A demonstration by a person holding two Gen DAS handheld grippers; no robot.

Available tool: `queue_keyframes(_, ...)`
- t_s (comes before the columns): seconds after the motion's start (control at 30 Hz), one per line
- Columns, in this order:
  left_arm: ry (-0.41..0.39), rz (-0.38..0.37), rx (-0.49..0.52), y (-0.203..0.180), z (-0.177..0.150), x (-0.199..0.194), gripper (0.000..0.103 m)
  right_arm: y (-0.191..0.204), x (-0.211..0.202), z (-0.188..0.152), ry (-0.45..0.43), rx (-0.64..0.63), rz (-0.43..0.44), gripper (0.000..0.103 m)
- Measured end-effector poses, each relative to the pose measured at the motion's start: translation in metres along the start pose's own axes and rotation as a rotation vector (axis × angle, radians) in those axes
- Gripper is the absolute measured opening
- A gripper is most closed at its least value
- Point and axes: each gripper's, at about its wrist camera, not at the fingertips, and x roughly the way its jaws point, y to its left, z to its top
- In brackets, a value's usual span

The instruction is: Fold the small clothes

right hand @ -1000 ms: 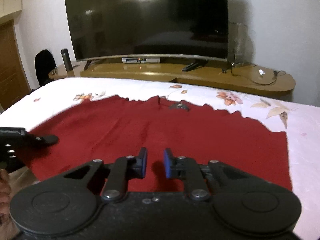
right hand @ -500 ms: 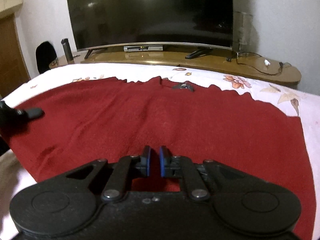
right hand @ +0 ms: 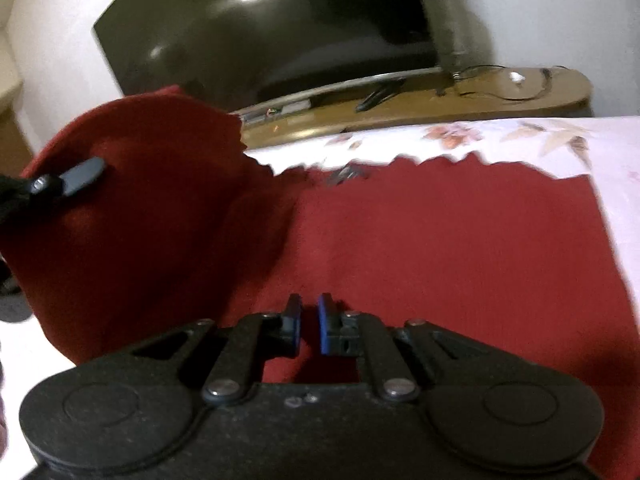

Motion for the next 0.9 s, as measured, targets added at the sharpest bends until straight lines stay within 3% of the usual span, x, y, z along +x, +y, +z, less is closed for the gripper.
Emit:
queue_keyframes(0.13,0.160,-0.026,0.030,-0.019,-0.035,0.064,0.008,-0.033,-0.037,0.010,-0.067,0.103,0.008,0.015)
queue_keyframes(0.27,0.351,0.038,0.022,-0.008,-0.089,0.123,0.008,-0.086,-0.072,0.003,-0.069,0.202,-0.123,0.029)
queue_keyframes(0.3,0.383,0.056,0.051,-0.008,-0.102,0.132,0.008,-0.103,-0.082,-0.003,-0.074,0.240,-0.153,0.028)
queue_keyframes(0.33,0.381,0.070,0.091,-0.010,-0.109,0.135,0.009,-0.115,-0.091,-0.008,-0.078,0.276,-0.154,0.027)
queue_keyframes(0.43,0.370,0.088,0.106,-0.018,-0.109,0.133,0.010,-0.136,-0.117,-0.021,-0.113,0.355,-0.153,0.048)
queue_keyframes(0.5,0.378,0.105,0.147,-0.033,-0.107,0.125,0.028,-0.137,-0.127,-0.025,-0.147,0.373,-0.126,0.052)
queue_keyframes(0.57,0.384,0.079,0.209,-0.054,-0.099,0.114,0.093,-0.137,-0.132,-0.027,-0.172,0.400,-0.091,0.053)
queue_keyframes(0.6,0.362,0.072,0.251,-0.067,-0.095,0.101,0.099,-0.137,-0.135,-0.027,-0.184,0.411,-0.067,0.053)
queue_keyframes(0.67,0.335,0.043,0.298,-0.080,-0.088,0.078,0.101,-0.135,-0.138,-0.027,-0.194,0.431,-0.021,0.053)
queue_keyframes(0.73,0.291,0.017,0.285,-0.076,-0.073,0.055,0.101,-0.136,-0.139,-0.022,-0.187,0.443,0.033,0.054)
queue_keyframes(0.9,0.178,0.218,0.213,-0.033,-0.034,0.032,0.099,-0.145,-0.132,-0.014,-0.134,0.526,0.122,0.057)
